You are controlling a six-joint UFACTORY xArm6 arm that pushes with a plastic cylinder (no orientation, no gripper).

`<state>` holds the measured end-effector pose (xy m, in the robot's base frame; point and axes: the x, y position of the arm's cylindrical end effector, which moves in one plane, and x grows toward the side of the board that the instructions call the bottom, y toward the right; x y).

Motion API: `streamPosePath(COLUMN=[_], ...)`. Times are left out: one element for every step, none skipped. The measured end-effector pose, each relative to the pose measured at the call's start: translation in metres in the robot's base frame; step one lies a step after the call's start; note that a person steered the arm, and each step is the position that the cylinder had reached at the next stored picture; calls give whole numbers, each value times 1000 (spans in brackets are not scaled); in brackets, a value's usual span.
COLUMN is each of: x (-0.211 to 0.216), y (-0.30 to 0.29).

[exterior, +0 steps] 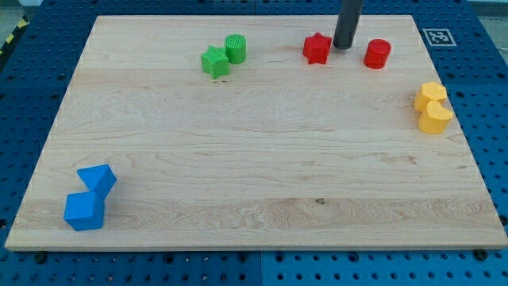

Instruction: Move the red star towards the green circle

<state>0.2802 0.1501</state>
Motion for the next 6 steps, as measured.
streamPosePath(x=[9, 9, 9, 16, 36, 46], y=[-13, -51, -81, -83, -85, -98])
